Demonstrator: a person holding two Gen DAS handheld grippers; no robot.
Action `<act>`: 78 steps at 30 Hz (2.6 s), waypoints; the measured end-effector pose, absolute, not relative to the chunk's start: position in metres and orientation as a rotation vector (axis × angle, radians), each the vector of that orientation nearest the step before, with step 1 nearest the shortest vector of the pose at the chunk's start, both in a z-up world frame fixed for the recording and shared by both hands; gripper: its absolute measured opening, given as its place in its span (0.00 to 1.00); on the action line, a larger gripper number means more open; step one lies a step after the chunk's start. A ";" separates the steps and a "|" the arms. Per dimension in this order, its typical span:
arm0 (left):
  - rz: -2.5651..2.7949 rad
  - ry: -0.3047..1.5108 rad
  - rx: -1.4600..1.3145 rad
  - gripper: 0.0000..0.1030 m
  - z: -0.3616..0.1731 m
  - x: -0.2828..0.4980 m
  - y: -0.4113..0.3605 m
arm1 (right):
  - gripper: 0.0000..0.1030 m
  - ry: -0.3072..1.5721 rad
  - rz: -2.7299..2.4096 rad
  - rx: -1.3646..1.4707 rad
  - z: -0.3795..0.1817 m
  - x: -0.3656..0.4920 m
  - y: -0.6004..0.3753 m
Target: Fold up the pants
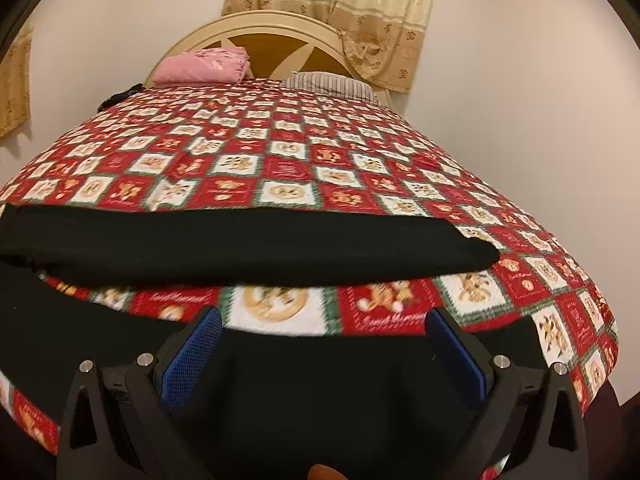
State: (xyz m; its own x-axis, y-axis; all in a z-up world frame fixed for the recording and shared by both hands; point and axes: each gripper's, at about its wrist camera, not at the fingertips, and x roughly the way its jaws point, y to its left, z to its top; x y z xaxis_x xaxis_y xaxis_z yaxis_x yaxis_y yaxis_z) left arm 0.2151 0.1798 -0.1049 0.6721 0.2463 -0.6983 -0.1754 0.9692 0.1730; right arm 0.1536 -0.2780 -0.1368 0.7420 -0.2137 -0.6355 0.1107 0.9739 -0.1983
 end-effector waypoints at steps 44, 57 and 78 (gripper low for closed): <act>-0.075 0.916 -0.176 0.38 -0.156 0.295 0.266 | 0.69 0.745 -0.424 0.078 -0.113 0.232 -0.497; -0.079 0.933 -0.102 0.49 -0.159 0.298 0.251 | 0.71 0.907 -0.207 0.158 -0.139 0.313 -0.516; -0.156 0.894 -0.107 0.13 -0.143 0.291 0.248 | 0.05 0.985 -0.156 0.078 -0.146 0.339 -0.486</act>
